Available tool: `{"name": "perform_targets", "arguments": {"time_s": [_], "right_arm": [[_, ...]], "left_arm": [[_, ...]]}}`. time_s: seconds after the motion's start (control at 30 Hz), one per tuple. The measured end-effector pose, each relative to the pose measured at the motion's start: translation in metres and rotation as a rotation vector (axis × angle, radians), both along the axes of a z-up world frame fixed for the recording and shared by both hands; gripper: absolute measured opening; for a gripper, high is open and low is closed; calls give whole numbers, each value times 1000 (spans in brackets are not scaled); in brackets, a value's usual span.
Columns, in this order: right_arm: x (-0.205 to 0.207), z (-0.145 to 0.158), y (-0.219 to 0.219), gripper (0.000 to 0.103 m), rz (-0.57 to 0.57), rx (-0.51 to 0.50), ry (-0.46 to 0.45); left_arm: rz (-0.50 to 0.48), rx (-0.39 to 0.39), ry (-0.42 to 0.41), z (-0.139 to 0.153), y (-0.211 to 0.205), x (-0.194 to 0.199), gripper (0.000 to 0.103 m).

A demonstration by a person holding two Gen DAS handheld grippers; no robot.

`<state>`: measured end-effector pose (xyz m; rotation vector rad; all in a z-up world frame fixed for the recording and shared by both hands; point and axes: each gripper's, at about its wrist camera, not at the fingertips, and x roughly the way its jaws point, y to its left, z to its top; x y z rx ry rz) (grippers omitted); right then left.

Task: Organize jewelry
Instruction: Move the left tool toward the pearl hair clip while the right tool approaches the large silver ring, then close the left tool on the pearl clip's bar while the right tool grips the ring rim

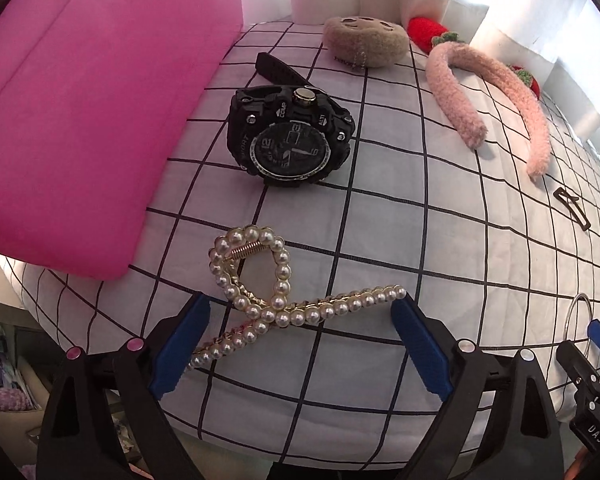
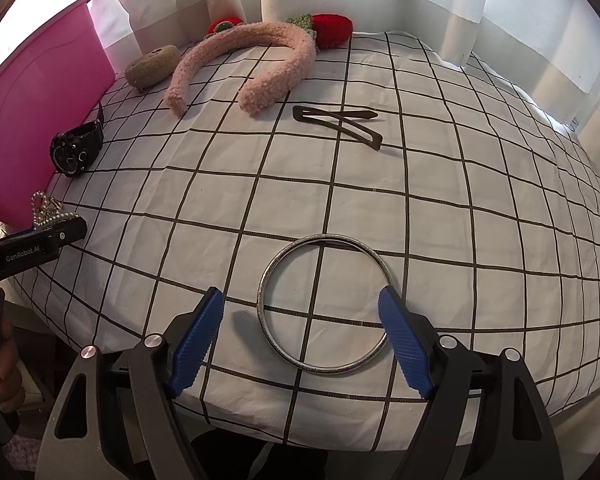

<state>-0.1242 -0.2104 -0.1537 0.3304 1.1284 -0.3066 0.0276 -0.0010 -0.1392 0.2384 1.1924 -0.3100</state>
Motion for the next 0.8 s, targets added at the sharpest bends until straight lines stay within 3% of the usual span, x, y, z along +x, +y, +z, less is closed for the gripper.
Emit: {"name": "perform_targets", "arguments": {"time_s": [0.13, 0.23, 0.43, 0.47, 0.57, 0.63, 0.67, 0.73, 0.8], "right_arm": [[0, -2, 8, 76, 28, -53, 13], [-1, -3, 8, 76, 24, -57, 12], [-1, -1, 8, 69, 7, -72, 18], [-1, 0, 7, 62, -2, -76, 18], [-3, 4, 4, 37, -8, -86, 14], [-4, 4, 2, 25, -13, -94, 15], [-4, 5, 2, 16, -14, -92, 12], [-5, 5, 1, 4, -23, -100, 14], [-7, 5, -1, 4, -27, -95, 8]], "left_arm": [[6, -11, -4, -1, 1, 0, 90], [-14, -20, -23, 0, -1, -3, 82], [-75, -24, -47, 6, -12, -16, 52], [-83, -27, -48, 7, -15, -18, 47], [-85, -17, -54, 8, -18, -21, 46], [-98, -26, -53, 10, -20, -20, 31], [-109, -28, -50, 11, -21, -21, 16], [-115, -16, -51, 11, -24, -24, 11], [-116, -14, -54, 12, -23, -26, 9]]}}
